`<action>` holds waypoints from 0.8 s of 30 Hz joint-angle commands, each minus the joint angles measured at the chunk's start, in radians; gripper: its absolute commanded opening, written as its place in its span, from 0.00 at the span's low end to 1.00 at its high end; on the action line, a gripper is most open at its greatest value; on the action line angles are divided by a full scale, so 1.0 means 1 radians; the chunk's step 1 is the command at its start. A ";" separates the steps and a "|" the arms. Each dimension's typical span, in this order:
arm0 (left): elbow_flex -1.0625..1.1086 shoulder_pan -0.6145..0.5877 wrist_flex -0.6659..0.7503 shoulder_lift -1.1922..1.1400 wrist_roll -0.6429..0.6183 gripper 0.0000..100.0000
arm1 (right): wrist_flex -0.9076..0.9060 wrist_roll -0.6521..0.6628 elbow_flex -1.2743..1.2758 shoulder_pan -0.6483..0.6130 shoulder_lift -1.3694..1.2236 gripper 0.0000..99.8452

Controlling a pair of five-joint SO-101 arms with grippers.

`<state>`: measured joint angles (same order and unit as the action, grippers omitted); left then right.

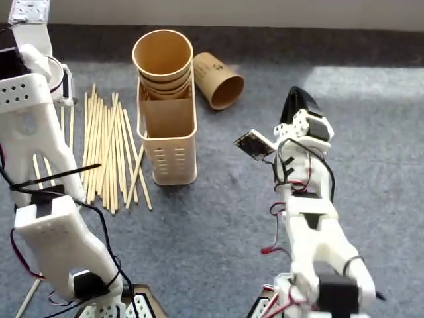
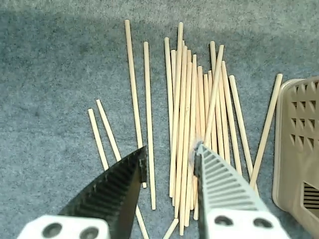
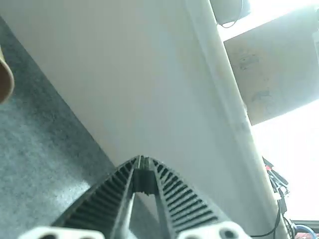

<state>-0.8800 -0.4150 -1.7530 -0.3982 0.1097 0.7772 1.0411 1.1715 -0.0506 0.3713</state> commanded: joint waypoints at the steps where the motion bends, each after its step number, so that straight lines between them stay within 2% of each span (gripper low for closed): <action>1: 0.073 -0.002 -0.006 0.131 -0.012 0.17 | -0.654 -0.141 0.027 0.007 0.509 0.01; 5: 0.151 0.053 0.044 0.197 -0.009 0.17 | -1.257 -0.313 0.025 0.010 0.849 0.01; 8: 0.206 0.142 0.192 0.145 -0.002 0.17 | -1.484 -0.381 0.033 0.012 1.004 0.01; 11: 0.217 0.214 0.299 0.047 0.020 0.17 | -1.558 -0.391 0.070 0.050 1.064 0.01; 14: 0.191 0.226 0.456 -0.064 0.017 0.17 | -1.566 -0.397 0.094 0.120 1.072 0.01; 19: 0.099 0.208 0.709 -0.282 -0.081 0.17 | -1.566 -0.539 0.174 0.179 1.076 0.01; 21: 0.042 0.214 0.707 -0.360 -0.097 0.17 | -1.566 -0.548 0.205 0.177 1.076 0.01; 24: -0.061 0.248 0.580 -0.441 -0.095 0.17 | -1.563 -0.548 0.243 0.177 1.076 0.01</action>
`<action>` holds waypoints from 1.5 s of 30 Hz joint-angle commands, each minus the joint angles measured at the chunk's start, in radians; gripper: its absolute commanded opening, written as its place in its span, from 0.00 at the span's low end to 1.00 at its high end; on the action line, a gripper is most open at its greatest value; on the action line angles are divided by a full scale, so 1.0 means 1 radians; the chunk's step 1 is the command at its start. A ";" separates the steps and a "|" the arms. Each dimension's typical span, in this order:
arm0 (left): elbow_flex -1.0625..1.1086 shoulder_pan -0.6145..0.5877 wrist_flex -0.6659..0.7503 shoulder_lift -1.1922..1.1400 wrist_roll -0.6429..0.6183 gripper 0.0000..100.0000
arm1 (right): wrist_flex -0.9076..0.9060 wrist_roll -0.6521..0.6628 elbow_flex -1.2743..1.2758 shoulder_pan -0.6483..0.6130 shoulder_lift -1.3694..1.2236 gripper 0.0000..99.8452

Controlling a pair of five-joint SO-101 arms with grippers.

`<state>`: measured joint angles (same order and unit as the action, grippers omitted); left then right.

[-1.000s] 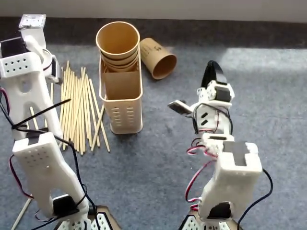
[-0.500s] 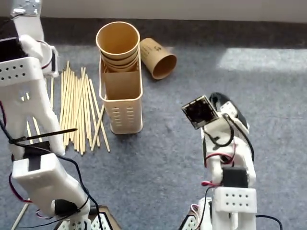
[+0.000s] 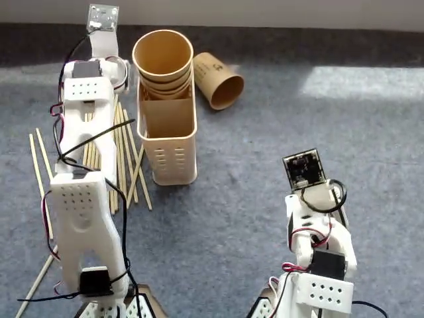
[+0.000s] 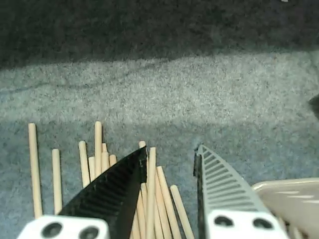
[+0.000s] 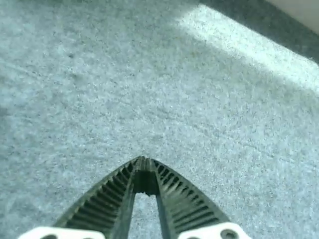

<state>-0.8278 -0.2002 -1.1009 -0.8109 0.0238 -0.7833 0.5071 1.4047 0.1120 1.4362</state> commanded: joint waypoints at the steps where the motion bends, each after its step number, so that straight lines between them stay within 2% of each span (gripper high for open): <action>1: -0.150 0.047 -0.117 -0.048 -0.008 0.17 | -0.001 -0.014 0.019 0.015 0.012 0.01; 9: -0.340 0.170 -0.413 -0.143 -0.005 0.17 | -0.004 -0.014 0.036 -0.013 0.012 0.01; 17: -0.364 0.156 -0.661 -0.157 -0.008 0.17 | -0.004 -0.014 0.036 -0.019 0.012 0.01; 21: -0.371 0.090 -0.660 -0.189 -0.011 0.16 | -0.005 -0.014 0.038 -0.036 0.012 0.01; 27: -0.354 0.065 -0.667 -0.246 -0.006 0.16 | -0.005 -0.015 0.076 -0.101 0.012 0.01; 32: -0.189 0.056 -0.666 -0.225 0.021 0.16 | -0.002 -0.015 0.081 -0.107 0.012 0.01; 35: -0.176 0.021 -0.661 -0.173 0.034 0.16 | -0.004 -0.015 0.079 -0.108 0.012 0.01; 38: -0.252 -0.041 -0.660 -0.082 0.014 0.16 | -0.005 -0.029 0.081 -0.108 0.012 0.01; 42: -0.441 -0.105 -0.661 0.065 -0.009 0.17 | -0.007 -0.172 0.081 -0.107 0.012 0.01; 45: -0.615 -0.120 -0.661 0.208 -0.009 0.17 | -0.005 -0.222 0.104 -0.104 0.012 0.01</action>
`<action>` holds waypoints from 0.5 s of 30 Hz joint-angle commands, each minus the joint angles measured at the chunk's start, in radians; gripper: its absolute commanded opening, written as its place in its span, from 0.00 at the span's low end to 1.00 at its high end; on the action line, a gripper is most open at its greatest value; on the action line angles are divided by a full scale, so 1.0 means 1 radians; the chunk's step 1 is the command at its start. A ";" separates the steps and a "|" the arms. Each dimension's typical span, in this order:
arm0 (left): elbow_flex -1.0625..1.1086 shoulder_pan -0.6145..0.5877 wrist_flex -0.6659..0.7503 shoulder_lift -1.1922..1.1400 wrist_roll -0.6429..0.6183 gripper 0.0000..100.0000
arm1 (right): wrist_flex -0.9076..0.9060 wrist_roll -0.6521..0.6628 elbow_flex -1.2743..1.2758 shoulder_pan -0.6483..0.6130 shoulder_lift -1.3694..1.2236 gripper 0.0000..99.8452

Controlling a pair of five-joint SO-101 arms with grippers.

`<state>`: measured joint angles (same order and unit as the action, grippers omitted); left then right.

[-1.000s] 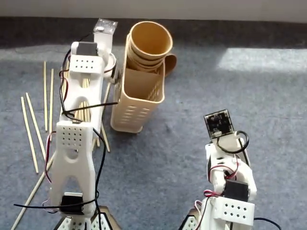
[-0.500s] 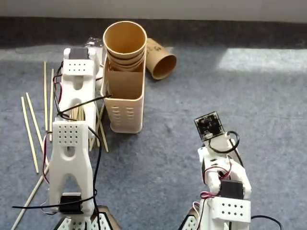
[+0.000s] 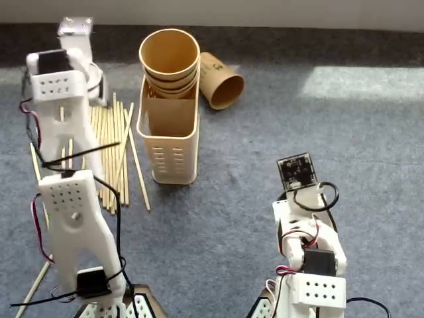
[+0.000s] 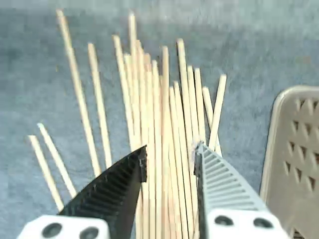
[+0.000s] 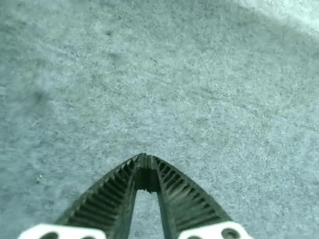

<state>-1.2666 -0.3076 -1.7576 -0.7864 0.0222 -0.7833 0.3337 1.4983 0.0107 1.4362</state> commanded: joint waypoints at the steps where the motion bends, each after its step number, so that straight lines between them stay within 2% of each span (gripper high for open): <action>1: -0.231 -0.013 -0.005 0.236 -0.008 0.17 | -0.002 -0.055 0.025 -0.002 0.012 0.01; 4: -0.329 0.027 -0.005 0.367 -0.005 0.17 | -0.001 -0.054 0.059 -0.007 0.012 0.01; 6: -0.305 0.073 -0.008 0.424 -0.003 0.17 | -0.001 -0.054 0.068 -0.007 0.012 0.01; 15: 0.071 0.272 -0.005 0.499 -0.008 0.17 | -0.001 -0.054 0.068 -0.007 0.012 0.01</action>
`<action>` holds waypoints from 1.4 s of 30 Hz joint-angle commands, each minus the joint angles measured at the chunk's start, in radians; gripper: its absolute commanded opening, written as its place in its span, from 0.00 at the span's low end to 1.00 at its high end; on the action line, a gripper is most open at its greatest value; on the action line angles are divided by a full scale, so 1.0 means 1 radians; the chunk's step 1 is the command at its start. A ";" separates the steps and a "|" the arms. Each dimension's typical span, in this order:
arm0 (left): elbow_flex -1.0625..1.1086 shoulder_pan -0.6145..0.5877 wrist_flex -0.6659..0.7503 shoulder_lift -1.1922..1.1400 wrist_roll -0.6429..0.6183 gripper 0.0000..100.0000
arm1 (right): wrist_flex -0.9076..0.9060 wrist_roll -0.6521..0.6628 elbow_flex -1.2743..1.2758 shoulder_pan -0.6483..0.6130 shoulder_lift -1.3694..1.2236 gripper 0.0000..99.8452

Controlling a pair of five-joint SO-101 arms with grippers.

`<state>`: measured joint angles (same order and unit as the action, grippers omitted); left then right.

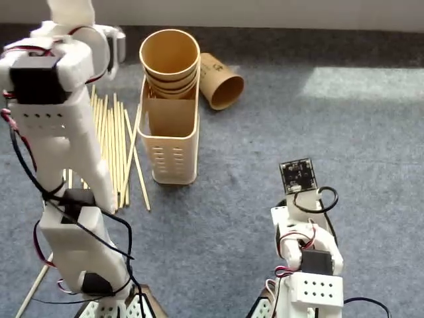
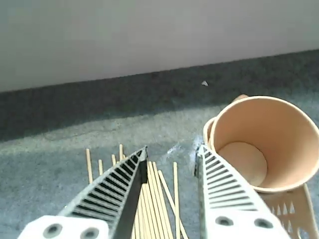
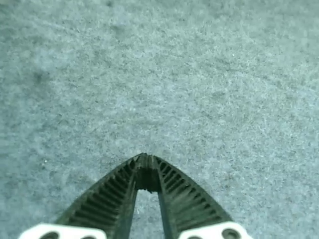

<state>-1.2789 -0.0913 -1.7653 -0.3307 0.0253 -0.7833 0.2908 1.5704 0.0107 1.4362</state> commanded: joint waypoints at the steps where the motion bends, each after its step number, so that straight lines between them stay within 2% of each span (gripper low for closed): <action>1: 0.119 0.070 0.003 0.044 -0.011 0.17 | -0.001 -0.011 -0.004 -0.007 0.012 0.01; 8: 0.349 0.074 0.009 0.044 -0.006 0.17 | -0.001 -0.009 -0.004 -0.007 0.012 0.01; 14: 0.492 0.074 0.087 0.044 -0.005 0.17 | -0.001 -0.009 -0.004 -0.007 0.012 0.01; 19: 0.440 0.041 0.091 0.081 -0.003 0.17 | -0.001 -0.011 -0.002 -0.007 0.012 0.01; 26: 0.255 -0.157 0.084 0.188 0.002 0.17 | 0.001 -0.011 0.050 -0.008 0.012 0.01; 29: 0.259 -0.228 0.006 0.203 0.081 0.17 | 0.001 -0.011 0.053 -0.008 0.012 0.01; 34: 0.585 -0.328 -0.009 0.127 0.219 0.17 | 0.001 -0.011 0.054 -0.008 0.012 0.01; 37: 0.783 -0.349 0.049 0.028 0.313 0.17 | 0.001 -0.011 0.056 -0.008 0.012 0.01; 42: 0.842 -0.354 0.203 -0.130 0.331 0.17 | 0.001 -0.009 0.058 -0.008 0.012 0.01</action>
<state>-0.4442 -0.4350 -1.6349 -0.4212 0.3445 -0.7833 0.2846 1.6303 0.0107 1.4362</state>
